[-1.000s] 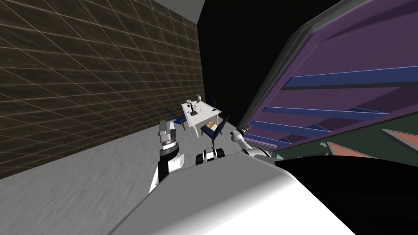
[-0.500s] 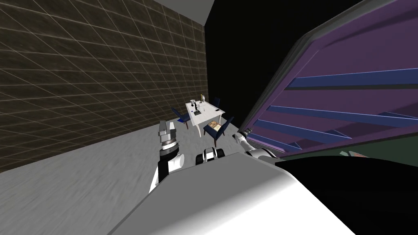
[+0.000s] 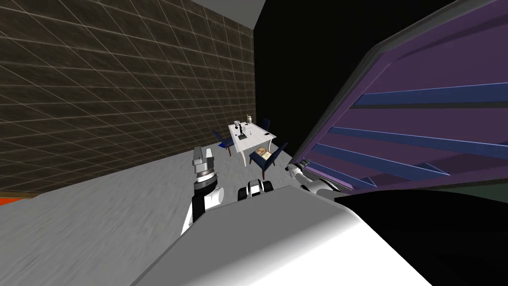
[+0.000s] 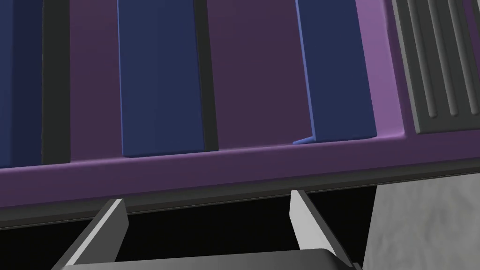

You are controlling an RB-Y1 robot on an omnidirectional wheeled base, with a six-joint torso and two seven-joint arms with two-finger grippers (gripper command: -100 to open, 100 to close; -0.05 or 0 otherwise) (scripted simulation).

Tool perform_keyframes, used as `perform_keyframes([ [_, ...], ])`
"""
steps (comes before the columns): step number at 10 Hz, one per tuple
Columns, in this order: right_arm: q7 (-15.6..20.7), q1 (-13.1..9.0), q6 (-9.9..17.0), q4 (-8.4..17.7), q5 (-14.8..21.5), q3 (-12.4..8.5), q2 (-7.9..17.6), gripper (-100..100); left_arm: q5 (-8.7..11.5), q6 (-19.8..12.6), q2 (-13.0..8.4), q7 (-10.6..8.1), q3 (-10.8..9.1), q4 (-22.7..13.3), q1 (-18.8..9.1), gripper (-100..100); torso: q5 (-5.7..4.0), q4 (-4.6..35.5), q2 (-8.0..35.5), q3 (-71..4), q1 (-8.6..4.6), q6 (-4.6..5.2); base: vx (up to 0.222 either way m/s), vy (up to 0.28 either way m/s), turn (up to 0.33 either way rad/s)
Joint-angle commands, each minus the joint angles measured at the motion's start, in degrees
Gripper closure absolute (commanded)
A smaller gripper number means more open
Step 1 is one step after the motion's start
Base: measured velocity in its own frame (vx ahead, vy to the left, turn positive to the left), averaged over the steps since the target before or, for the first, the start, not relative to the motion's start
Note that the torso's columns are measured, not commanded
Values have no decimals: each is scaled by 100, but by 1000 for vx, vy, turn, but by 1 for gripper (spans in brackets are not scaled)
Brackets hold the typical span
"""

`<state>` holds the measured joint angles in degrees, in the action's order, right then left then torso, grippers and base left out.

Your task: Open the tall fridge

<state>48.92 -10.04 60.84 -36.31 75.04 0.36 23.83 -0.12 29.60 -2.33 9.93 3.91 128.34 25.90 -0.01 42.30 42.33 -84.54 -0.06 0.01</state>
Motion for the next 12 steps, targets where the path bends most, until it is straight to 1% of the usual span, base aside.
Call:
perform_keyframes([
  [1,-357,178,-116,343,-451,445,333,-100,0,0,0,0,1,0,-1,0,2,-1,-5,-2,12,-5,19,52,172],
  [2,-357,178,-116,283,-679,503,333,-100,0,0,0,0,0,0,0,0,3,-2,-7,-4,12,1,10,28,-9],
  [3,-357,178,-116,343,-706,503,333,-100,0,0,0,0,0,0,0,0,1,-2,-6,-4,2,1,3,8,-12],
  [4,-601,312,-241,551,-948,767,612,-100,0,0,0,0,0,0,0,0,-2,-2,-3,-2,-5,1,15,51,354],
  [5,-711,312,-241,641,-1136,904,665,-100,0,0,0,0,1,0,-1,0,2,-1,-6,-3,13,-7,30,47,166],
  [6,-793,312,-241,779,-1296,1003,665,-100,0,0,0,0,0,0,0,0,3,-4,-11,-6,12,2,18,22,-55],
  [7,-793,312,-241,779,-1321,1003,665,-100,0,0,0,0,0,0,1,0,0,-3,-3,-3,0,6,-2,6,-34],
  [8,-1043,446,-366,1026,-1568,1266,946,-100,0,0,0,0,0,0,0,0,-2,0,1,1,-4,-2,11,53,311],
  [9,-908,446,-366,697,-1860,1327,997,-100,0,0,0,0,1,0,-1,0,3,0,-2,-1,15,-7,18,45,172],
  [10,-980,446,-366,790,-1937,1487,997,-100,0,0,0,0,0,0,0,0,3,-3,-9,-5,12,-1,14,19,6],
  [11,-1129,446,-366,902,-1937,1503,997,-100,0,0,0,0,0,0,0,0,-1,-3,-7,-4,0,3,7,5,-18],
  [12,-1229,446,-366,1087,-1937,1503,997,-100,0,0,0,0,0,0,0,0,-2,-2,-4,-2,-4,1,0,0,0],
])
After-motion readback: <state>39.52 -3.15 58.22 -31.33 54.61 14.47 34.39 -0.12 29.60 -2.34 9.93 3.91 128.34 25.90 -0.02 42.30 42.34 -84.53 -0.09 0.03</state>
